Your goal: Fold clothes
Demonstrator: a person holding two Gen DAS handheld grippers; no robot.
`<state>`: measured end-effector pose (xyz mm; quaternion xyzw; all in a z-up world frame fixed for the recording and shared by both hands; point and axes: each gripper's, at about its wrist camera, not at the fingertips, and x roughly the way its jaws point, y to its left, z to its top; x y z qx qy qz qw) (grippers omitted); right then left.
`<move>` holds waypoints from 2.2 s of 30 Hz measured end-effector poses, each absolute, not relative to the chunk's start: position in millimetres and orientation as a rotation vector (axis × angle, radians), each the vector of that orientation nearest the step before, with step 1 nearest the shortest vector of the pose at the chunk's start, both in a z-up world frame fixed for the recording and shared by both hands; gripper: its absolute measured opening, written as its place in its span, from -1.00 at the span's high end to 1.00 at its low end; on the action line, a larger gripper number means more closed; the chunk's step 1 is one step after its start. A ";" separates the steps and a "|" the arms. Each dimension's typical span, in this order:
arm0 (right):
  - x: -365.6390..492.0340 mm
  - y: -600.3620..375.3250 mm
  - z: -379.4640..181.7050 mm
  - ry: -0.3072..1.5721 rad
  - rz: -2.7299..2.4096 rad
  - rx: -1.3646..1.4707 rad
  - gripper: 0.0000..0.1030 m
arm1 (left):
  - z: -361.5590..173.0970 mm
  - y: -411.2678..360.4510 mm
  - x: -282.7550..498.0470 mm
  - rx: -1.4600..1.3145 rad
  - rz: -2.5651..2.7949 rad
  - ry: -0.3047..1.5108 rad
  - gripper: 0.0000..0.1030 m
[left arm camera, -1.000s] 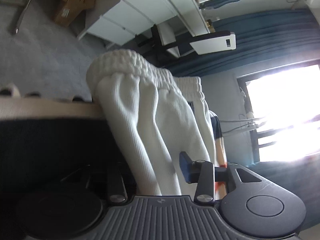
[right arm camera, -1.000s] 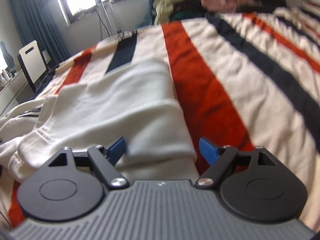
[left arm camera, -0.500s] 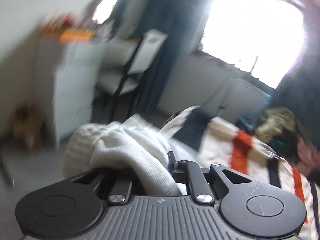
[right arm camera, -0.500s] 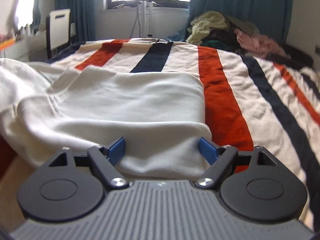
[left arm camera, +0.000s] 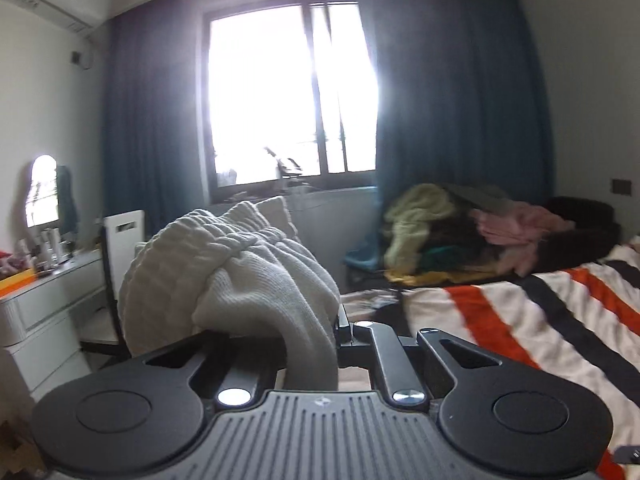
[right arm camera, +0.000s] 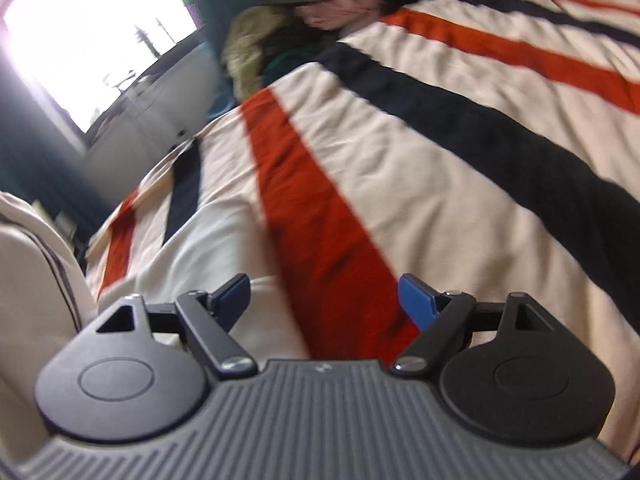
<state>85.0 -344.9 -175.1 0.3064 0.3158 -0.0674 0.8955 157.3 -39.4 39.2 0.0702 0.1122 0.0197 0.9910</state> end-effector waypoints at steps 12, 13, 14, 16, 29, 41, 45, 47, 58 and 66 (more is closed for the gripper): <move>89.2 -344.5 -156.1 0.512 -0.027 0.570 -0.61 | -122.3 -152.5 110.0 0.267 -0.085 0.428 0.70; 90.6 -345.5 -157.4 0.517 -0.020 0.581 -0.61 | -120.2 -146.7 114.9 0.255 -0.100 0.440 0.59; 92.4 -346.8 -158.7 0.521 -0.016 0.596 -0.61 | -116.9 -140.3 116.2 0.253 -0.107 0.447 0.47; 94.5 -348.8 -160.3 0.522 -0.007 0.632 -0.61 | -109.8 -129.4 113.9 0.263 -0.100 0.445 -0.16; 83.0 -339.1 -185.2 0.517 0.374 1.083 -0.65 | -64.8 -47.4 58.2 0.111 -0.185 0.391 -0.65; 138.2 -286.8 -187.1 0.549 0.334 0.797 -0.66 | -40.9 28.7 84.0 -0.112 0.093 0.382 -0.65; 136.7 -275.7 -183.3 0.546 0.315 0.698 -0.66 | -42.3 34.1 85.4 -0.154 0.094 0.412 -0.65; 136.3 -276.0 -181.7 0.547 0.304 0.681 -0.65 | -42.6 31.1 83.0 -0.144 0.095 0.414 -0.65; 117.9 -290.8 -165.5 0.429 0.264 0.677 0.14 | -47.9 26.1 79.2 -0.092 0.136 0.390 -0.65; 115.5 -333.3 -185.7 0.505 0.060 0.796 0.14 | -46.9 34.7 74.6 -0.131 0.170 0.405 -0.65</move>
